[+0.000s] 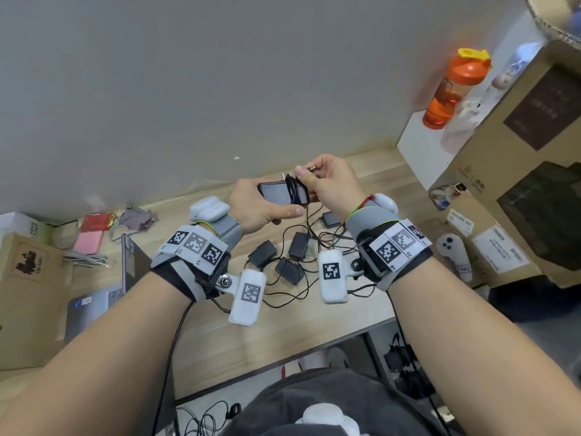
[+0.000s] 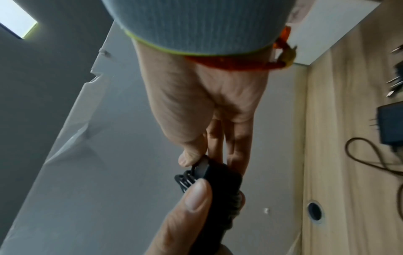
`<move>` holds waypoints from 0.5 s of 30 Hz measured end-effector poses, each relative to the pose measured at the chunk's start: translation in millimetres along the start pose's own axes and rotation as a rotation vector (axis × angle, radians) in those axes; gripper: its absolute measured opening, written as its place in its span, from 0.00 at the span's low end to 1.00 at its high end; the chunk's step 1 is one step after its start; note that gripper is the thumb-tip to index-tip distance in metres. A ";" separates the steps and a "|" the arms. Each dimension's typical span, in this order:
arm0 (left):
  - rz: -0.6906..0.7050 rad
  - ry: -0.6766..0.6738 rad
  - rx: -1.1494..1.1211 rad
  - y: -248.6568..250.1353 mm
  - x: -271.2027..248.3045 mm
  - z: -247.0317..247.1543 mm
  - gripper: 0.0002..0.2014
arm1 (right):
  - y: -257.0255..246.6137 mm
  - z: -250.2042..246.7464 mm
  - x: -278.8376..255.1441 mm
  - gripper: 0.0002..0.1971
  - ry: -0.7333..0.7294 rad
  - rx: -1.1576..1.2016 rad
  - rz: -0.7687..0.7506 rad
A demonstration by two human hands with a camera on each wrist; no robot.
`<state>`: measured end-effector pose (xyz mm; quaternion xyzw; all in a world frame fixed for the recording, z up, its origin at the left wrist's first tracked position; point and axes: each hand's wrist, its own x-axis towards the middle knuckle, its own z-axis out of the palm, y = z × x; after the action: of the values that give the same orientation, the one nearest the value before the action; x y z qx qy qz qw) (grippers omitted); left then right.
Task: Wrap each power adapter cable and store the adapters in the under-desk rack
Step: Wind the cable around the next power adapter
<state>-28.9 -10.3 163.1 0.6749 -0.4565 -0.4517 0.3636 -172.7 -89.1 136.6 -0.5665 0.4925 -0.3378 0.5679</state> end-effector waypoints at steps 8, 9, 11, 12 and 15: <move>-0.046 -0.205 -0.027 -49.4 6.5 57.1 0.22 | 65.6 -35.1 -31.8 0.19 0.049 0.086 0.295; -0.070 -0.236 -0.041 -56.3 8.1 68.1 0.25 | 72.7 -41.4 -39.1 0.23 0.051 0.096 0.353; -0.125 -0.262 -0.072 -67.3 8.2 89.9 0.33 | 86.0 -54.6 -54.7 0.27 0.030 0.136 0.448; -0.147 -0.257 -0.083 -71.2 8.1 95.8 0.36 | 88.3 -58.2 -60.7 0.25 0.000 0.146 0.473; -0.163 -0.301 -0.110 -78.3 1.3 120.5 0.34 | 98.1 -76.6 -78.0 0.15 -0.070 0.142 0.489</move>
<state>-119.6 3.9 52.6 0.6137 -0.4240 -0.5998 0.2896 -284.3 -26.7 64.3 -0.4004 0.5699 -0.2044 0.6878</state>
